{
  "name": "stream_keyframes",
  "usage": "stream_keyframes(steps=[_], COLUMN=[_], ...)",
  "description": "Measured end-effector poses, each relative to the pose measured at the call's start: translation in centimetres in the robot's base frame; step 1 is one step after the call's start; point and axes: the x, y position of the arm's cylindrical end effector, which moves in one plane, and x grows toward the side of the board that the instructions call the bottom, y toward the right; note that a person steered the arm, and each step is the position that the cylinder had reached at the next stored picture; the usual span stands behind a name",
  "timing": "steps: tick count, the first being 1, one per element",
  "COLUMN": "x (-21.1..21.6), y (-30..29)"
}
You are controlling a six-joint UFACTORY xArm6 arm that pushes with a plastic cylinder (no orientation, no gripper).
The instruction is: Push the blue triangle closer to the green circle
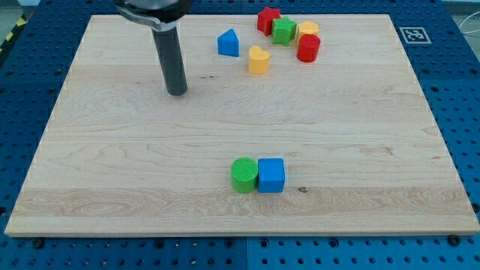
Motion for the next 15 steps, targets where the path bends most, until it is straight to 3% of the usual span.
stream_keyframes(steps=[5,7,9,14,15], x=[-11.5,-13.1,-11.6,1.0,1.7], y=[-1.2,4.2,10.2,11.0,11.0])
